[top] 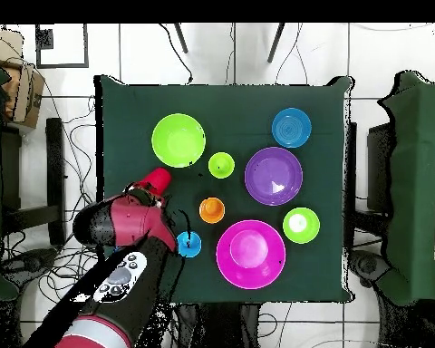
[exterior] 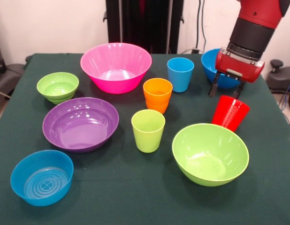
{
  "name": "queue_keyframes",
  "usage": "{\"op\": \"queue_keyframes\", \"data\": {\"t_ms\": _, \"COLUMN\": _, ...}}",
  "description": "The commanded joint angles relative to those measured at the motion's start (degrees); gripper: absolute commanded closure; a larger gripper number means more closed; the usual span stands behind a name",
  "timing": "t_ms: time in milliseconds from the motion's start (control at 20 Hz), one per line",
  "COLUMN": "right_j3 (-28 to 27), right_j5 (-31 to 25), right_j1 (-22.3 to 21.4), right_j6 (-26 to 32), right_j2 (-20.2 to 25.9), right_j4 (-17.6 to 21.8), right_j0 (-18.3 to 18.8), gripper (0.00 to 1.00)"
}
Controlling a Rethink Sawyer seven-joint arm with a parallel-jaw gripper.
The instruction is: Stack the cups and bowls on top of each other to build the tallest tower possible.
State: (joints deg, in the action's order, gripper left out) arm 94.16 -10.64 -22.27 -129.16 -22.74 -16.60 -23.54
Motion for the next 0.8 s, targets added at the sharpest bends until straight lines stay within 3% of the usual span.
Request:
{"op": "queue_keyframes", "data": {"t_ms": 50, "right_j3": -3.6, "right_j5": -6.6, "right_j1": 1.7, "right_j6": -1.6, "right_j2": 2.5, "right_j4": 4.0, "right_j0": -1.0, "gripper": 0.0}}
{"op": "queue_keyframes", "data": {"t_ms": 800, "right_j3": -2.4, "right_j5": -3.4, "right_j1": 0.6, "right_j6": -1.4, "right_j2": 3.5, "right_j4": 5.1, "right_j0": 0.0, "gripper": 0.0}}
